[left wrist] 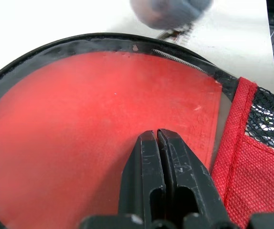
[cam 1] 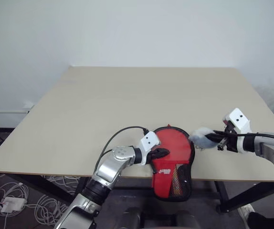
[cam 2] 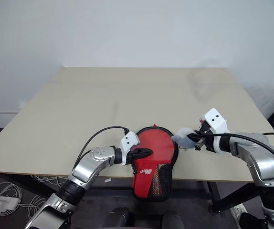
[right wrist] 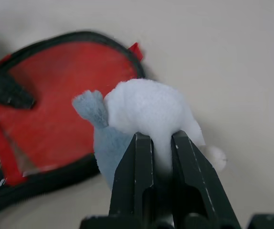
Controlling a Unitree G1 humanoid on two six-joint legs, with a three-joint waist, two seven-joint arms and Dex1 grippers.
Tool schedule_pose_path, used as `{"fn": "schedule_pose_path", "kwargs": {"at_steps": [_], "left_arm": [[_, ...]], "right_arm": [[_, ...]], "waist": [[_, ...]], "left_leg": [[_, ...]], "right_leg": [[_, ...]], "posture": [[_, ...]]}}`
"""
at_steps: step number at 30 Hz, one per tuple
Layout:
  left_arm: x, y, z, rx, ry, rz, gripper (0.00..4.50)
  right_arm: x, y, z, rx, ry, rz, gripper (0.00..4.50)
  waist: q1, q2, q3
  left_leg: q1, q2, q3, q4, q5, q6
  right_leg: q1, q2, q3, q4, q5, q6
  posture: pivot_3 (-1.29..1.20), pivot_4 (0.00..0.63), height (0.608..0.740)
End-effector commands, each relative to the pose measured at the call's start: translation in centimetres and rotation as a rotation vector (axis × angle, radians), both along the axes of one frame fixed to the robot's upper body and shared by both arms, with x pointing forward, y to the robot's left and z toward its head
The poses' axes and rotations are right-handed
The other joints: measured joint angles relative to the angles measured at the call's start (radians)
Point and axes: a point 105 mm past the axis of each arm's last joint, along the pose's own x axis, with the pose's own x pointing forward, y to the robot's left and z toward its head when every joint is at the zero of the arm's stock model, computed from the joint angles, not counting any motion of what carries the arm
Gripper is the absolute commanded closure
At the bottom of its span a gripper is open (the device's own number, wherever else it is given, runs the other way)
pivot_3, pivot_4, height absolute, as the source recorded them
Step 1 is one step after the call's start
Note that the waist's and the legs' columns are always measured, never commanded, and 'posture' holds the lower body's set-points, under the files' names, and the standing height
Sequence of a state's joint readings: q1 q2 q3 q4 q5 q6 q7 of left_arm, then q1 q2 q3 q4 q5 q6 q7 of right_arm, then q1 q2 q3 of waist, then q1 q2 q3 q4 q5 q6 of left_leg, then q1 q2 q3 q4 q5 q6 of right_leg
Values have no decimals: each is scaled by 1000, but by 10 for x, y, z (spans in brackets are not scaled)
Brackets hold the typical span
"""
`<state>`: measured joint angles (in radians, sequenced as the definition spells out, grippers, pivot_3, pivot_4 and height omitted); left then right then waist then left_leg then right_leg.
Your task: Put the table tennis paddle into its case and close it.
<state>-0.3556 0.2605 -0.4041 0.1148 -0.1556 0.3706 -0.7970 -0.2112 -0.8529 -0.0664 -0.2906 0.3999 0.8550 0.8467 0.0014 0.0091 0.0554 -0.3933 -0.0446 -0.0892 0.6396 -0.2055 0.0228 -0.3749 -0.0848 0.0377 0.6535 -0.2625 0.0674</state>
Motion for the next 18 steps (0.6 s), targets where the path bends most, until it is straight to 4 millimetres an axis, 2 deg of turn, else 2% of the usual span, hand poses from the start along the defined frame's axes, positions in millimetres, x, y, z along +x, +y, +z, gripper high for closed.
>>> {"fn": "schedule_pose_path", "kwargs": {"at_steps": [1,6,11,18], "left_arm": [[-1,12,-23,81,57,33,4500],[-2,12,-23,81,60,34,4500],[-2,11,-24,81,61,30,4500],[-3,10,-25,84,58,19,4500]], "right_arm": [[-1,-10,21,-14,-75,21,4498],[-11,-13,22,-5,-56,71,4498],[-27,-9,25,33,-19,155,4498],[-39,0,21,43,18,248,4498]], "waist": [[0,0,0],[5,-1,0],[11,-1,0],[13,-2,0]], "left_leg": [[0,0,0,0,0,0],[0,0,0,0,0,0],[-1,1,0,1,-1,1],[-1,1,0,1,-2,1]], "right_leg": [[0,0,0,0,0,0],[0,0,0,-1,0,0],[1,-1,0,-2,0,1],[1,-1,0,-2,-1,1]], "posture": [[0,0,734],[0,0,734],[0,0,734],[0,0,734]]}}
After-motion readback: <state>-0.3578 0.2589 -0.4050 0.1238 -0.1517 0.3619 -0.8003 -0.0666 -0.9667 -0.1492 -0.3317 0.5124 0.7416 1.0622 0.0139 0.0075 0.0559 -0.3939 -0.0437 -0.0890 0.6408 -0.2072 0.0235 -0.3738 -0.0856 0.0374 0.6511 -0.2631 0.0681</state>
